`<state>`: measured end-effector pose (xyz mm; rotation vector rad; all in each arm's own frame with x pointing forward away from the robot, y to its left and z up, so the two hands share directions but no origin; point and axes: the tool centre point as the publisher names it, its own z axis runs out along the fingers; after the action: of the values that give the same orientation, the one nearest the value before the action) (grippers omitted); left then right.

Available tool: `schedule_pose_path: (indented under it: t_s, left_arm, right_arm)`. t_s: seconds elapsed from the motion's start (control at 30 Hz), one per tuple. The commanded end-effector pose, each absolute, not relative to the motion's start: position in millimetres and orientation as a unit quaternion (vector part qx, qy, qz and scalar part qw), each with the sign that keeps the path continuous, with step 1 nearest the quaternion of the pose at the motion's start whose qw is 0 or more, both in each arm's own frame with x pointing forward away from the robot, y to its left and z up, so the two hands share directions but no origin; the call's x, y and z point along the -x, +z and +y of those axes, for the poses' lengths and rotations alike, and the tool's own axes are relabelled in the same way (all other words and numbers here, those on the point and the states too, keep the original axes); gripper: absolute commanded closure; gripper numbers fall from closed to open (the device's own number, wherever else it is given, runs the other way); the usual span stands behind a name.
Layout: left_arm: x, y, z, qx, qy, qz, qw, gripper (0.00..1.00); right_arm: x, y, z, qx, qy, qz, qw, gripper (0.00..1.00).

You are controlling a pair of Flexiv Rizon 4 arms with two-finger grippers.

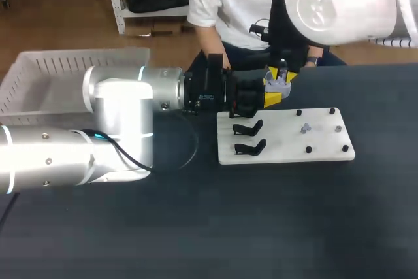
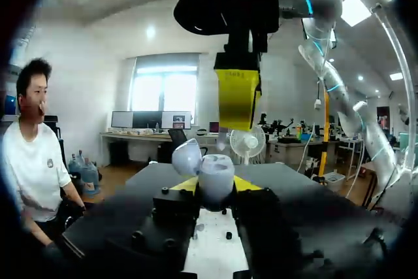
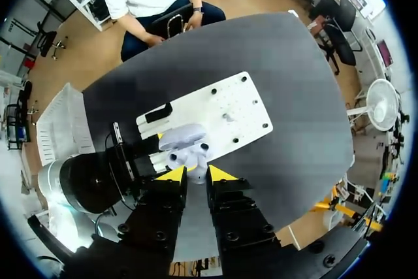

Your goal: Pick up each earbud case from the left stands, insert the matching earbuds, close the lid, and place the case in the box.

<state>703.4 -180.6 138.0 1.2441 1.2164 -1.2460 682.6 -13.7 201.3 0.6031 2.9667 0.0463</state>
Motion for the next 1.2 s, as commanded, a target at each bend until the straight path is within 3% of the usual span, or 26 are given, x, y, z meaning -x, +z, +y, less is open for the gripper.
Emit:
schedule_pose_path:
  t_s: [0.03,1.2]
  left_arm:
    - [-705,137,-181,-0.51,-0.512,0.498,0.48,1.0]
    - [-705,137,-181,-0.51,-0.512,0.498,0.48,1.0]
  right_arm:
    - [-686,200,-13,-0.197,0.007,0.979,0.051,1.0]
    - [-689,188,-15,-0.193,0.0,0.981,0.037,1.0]
